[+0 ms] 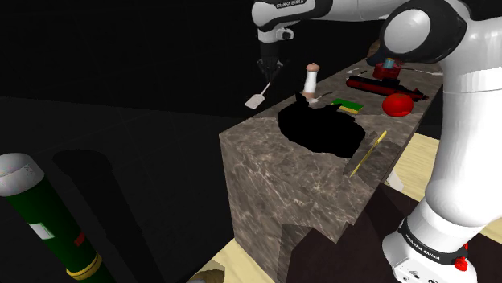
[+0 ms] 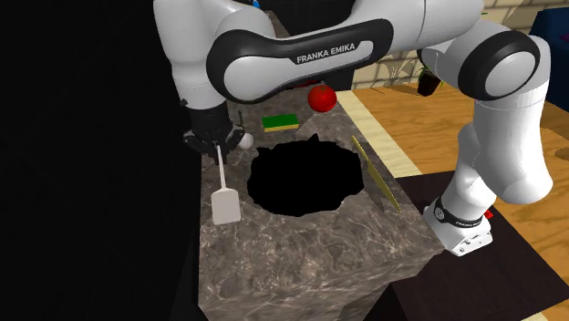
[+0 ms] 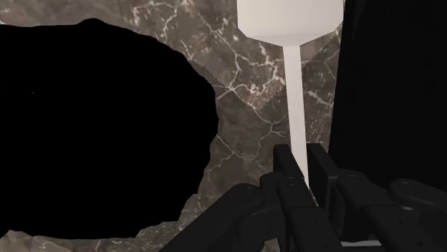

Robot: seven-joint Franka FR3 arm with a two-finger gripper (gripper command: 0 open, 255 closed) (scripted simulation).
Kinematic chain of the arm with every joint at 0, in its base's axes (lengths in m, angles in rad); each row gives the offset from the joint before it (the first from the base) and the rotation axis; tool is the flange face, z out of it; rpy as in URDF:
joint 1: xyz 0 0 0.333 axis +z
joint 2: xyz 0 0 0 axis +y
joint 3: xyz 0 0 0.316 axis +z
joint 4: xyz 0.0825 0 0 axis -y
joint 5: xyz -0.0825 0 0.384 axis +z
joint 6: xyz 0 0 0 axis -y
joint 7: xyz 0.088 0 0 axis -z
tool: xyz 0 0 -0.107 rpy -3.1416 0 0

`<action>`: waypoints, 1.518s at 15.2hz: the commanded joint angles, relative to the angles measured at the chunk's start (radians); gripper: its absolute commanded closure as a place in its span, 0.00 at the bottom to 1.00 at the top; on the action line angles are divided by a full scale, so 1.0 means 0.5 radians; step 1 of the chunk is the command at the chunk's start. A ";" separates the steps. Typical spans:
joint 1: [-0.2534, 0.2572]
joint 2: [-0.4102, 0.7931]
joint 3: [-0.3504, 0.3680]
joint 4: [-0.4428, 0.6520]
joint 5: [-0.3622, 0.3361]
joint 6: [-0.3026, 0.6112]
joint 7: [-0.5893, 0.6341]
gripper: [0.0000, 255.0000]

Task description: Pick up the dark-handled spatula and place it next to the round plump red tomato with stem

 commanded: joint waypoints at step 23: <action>-0.558 -1.124 -0.410 -1.480 0.109 0.422 -0.932 1.00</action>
